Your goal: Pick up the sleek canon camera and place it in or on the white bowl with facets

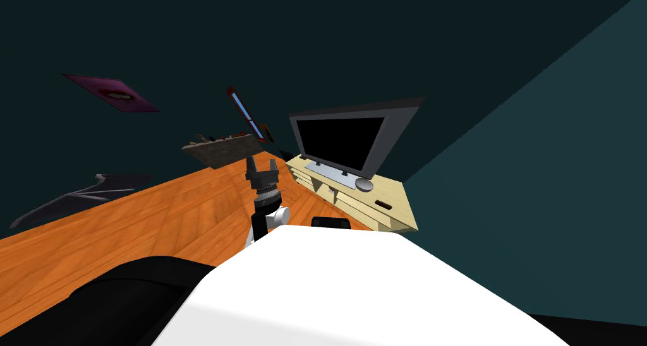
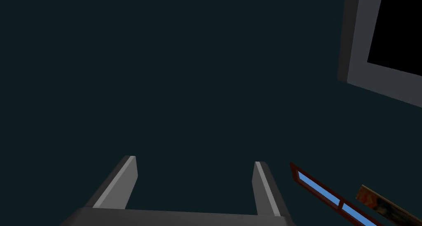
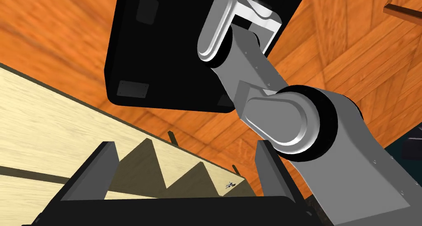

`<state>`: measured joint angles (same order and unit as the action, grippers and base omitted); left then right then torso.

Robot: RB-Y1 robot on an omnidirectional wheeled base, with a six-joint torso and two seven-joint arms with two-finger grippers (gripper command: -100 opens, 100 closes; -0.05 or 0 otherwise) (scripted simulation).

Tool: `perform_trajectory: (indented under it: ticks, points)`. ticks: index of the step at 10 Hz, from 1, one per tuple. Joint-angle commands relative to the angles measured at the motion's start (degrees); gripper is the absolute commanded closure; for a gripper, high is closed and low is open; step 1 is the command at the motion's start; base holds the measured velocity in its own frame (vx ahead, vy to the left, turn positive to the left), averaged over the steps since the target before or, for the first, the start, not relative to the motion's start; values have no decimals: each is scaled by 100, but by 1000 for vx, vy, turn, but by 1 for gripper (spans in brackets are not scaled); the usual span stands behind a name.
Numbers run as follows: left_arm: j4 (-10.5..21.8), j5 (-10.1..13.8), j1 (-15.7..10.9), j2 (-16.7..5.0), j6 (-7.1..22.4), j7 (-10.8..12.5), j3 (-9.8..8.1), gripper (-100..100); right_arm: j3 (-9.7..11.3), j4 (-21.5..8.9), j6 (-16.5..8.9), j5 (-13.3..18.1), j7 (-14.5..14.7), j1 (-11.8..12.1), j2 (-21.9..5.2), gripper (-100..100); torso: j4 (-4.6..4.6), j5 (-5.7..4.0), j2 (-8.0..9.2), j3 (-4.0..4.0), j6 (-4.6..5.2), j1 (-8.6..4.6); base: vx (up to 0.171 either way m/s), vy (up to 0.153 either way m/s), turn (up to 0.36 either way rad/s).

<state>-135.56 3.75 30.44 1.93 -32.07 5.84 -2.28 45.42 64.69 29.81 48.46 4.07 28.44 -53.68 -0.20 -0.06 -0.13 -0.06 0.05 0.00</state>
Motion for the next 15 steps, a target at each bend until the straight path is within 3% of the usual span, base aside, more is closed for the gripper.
perform_trajectory:
  ticks: [1, 4, 6, 7, 9, 11, 12, 15]
  points:
    - [0, 0, 0, 0, 0, 0, 0, 0, 6, -72, 7, 55, 16, 2, -173, -100, 0, 0, 0, 0, 0, 0, 37, -18, 174]
    - [0, 0, 1, 0, 0, 0, -1, 0, 124, -430, -40, 323, -1, -193, -690, -100, -3, -2, -7, -5, 9, -4, 59, -20, 229]
    - [0, 0, 1, 0, 0, 0, -1, 0, 124, -430, -40, 323, -1, -193, -690, -100, -2, -3, -5, -4, 8, -6, 34, -23, 66]
    - [0, 0, 2, 0, 0, 0, -1, 0, 165, -572, -60, 434, -7, -291, -922, -100, 0, -3, 4, 1, 12, 0, 28, -16, 261]
    - [0, 0, 1, 0, 0, 0, -1, 0, 165, -572, -60, 434, -7, -291, -922, -100, -1, -3, 0, 0, 9, -3, 25, -19, 62]
    - [0, 0, 1, 0, 0, 0, 0, 0, 215, -782, -93, 610, -15, -486, -1283, -100, 1, 0, 4, 2, 4, 2, 38, -16, 307]
    - [0, 0, 1, 0, 0, 0, -1, 0, 215, -782, -93, 610, -15, -486, -1318, -100, -1, -2, -7, -4, 1, -4, 44, -46, 141]
    - [0, 0, 1, -1, 0, 0, -1, 0, 207, -918, -132, 764, -17, -776, -1704, -100, -2, -3, -9, -5, 1, -7, 43, -35, 267]
